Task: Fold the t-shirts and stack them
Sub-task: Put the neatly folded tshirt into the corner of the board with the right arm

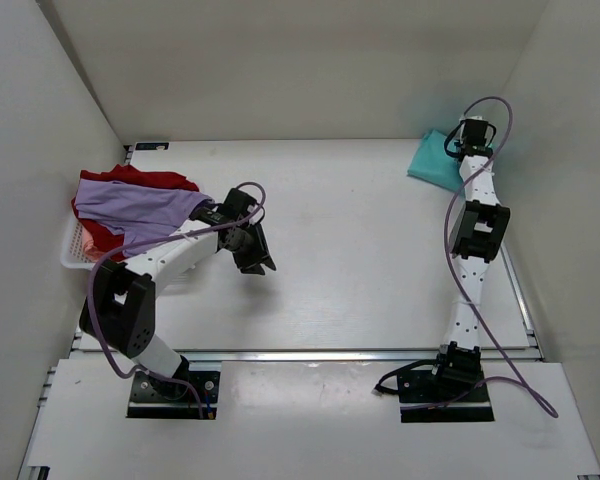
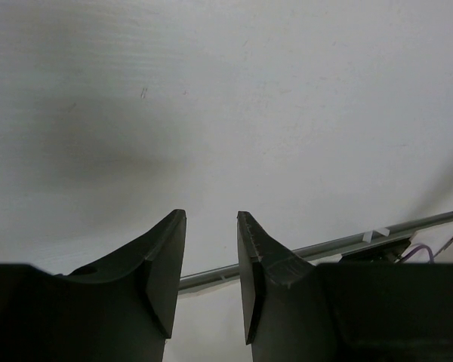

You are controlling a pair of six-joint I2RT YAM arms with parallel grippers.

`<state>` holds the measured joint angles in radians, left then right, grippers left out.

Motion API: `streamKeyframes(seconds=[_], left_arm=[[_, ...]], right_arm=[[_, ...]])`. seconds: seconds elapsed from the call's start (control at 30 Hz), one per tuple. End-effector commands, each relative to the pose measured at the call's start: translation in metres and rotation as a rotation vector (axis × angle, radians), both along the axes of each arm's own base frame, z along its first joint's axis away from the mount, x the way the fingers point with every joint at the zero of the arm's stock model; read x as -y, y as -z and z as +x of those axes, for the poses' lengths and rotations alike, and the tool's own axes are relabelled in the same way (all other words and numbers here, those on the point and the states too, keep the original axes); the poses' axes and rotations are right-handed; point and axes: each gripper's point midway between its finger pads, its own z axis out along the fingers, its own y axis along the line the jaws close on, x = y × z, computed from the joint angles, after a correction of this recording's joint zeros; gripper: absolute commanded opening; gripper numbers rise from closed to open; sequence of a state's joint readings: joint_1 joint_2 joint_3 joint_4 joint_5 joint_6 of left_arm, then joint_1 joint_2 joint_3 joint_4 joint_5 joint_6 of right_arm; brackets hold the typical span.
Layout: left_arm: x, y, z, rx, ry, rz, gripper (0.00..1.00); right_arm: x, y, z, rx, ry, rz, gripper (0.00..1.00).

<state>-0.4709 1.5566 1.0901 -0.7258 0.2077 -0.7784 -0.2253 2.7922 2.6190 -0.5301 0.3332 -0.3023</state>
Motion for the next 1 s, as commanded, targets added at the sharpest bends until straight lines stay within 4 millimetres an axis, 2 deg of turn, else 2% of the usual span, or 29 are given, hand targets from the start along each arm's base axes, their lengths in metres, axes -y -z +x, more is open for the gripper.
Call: streamKeyframes(seconds=[0.0, 0.03, 0.07, 0.1, 0.13, 0.17, 0.2, 0.23, 0.27, 0.3, 0.37, 0.4, 0.47, 0.5, 0.53, 0.6, 0.63, 0.67, 0.73, 0.77, 0.8, 0.87, 0.93, 0.97], left_arm=[[0.003, -0.002, -0.006, 0.013, 0.032, -0.002, 0.44], [0.004, -0.001, -0.006, 0.013, 0.036, 0.000, 0.44], [0.003, 0.000, -0.009, 0.009, 0.039, 0.002, 0.44], [0.005, 0.001, -0.008, 0.013, 0.048, 0.005, 0.44], [0.004, 0.004, -0.012, 0.001, 0.050, 0.010, 0.44], [0.005, 0.003, -0.011, 0.008, 0.055, 0.012, 0.44], [0.007, 0.004, -0.014, 0.004, 0.063, 0.011, 0.44], [0.008, 0.004, -0.015, 0.001, 0.066, 0.001, 0.44], [0.007, 0.006, -0.015, -0.003, 0.062, 0.007, 0.44], [0.007, 0.006, -0.015, 0.001, 0.061, 0.002, 0.44], [0.009, 0.008, -0.018, -0.004, 0.067, 0.005, 0.43], [0.007, 0.008, -0.018, -0.001, 0.068, 0.009, 0.43], [0.006, 0.006, -0.016, 0.008, 0.068, 0.014, 0.44], [0.007, 0.009, -0.022, 0.000, 0.084, 0.027, 0.44], [0.006, 0.005, -0.018, 0.017, 0.081, 0.027, 0.44], [0.006, 0.005, -0.021, 0.016, 0.088, 0.028, 0.44], [0.006, 0.002, -0.019, 0.027, 0.089, 0.023, 0.44], [0.005, 0.004, -0.020, 0.030, 0.093, 0.027, 0.44], [0.004, 0.001, -0.019, 0.037, 0.084, 0.026, 0.44], [0.005, -0.001, -0.018, 0.040, 0.081, 0.022, 0.44], [0.003, -0.001, -0.019, 0.047, 0.086, 0.024, 0.45], [0.003, -0.009, -0.013, 0.063, 0.074, 0.014, 0.45], [0.004, -0.021, -0.006, 0.099, 0.079, -0.002, 0.44], [0.002, -0.030, 0.002, 0.130, 0.077, -0.006, 0.49]], right_arm=[[-0.023, -0.029, 0.028, 0.084, -0.249, 0.075, 0.01], [-0.017, -0.035, 0.029, 0.092, -0.270, 0.072, 0.00], [-0.022, -0.041, 0.029, 0.106, -0.308, 0.108, 0.00], [-0.025, -0.039, 0.027, 0.091, -0.359, 0.125, 0.00], [-0.015, -0.043, 0.023, 0.092, -0.358, 0.129, 0.00], [-0.017, -0.044, 0.018, 0.079, -0.385, 0.150, 0.00], [-0.011, -0.043, 0.014, 0.071, -0.365, 0.156, 0.00], [0.000, -0.047, 0.011, 0.078, -0.352, 0.150, 0.00], [0.007, -0.046, 0.011, 0.089, -0.332, 0.143, 0.04], [0.012, -0.043, 0.013, 0.100, -0.326, 0.140, 0.12], [0.028, -0.048, 0.015, 0.139, -0.287, 0.122, 0.28], [0.029, -0.051, 0.021, 0.166, -0.270, 0.102, 0.44], [0.035, -0.053, 0.026, 0.190, -0.257, 0.072, 0.50], [0.039, -0.059, 0.031, 0.218, -0.259, 0.049, 0.51], [0.038, -0.069, 0.038, 0.258, -0.267, 0.027, 0.51], [0.034, -0.081, 0.048, 0.307, -0.285, 0.000, 0.52], [0.034, -0.093, 0.053, 0.345, -0.284, -0.021, 0.54], [0.023, -0.099, 0.058, 0.362, -0.294, -0.021, 0.55], [0.015, -0.121, 0.059, 0.390, -0.277, -0.021, 0.55], [0.012, -0.118, 0.058, 0.376, -0.271, -0.018, 0.54], [0.004, -0.132, 0.057, 0.389, -0.249, -0.012, 0.54], [-0.016, -0.145, 0.053, 0.380, -0.232, 0.004, 0.55], [-0.054, -0.176, 0.051, 0.392, -0.262, 0.006, 0.53], [-0.064, -0.174, 0.045, 0.351, -0.253, -0.002, 0.54]])
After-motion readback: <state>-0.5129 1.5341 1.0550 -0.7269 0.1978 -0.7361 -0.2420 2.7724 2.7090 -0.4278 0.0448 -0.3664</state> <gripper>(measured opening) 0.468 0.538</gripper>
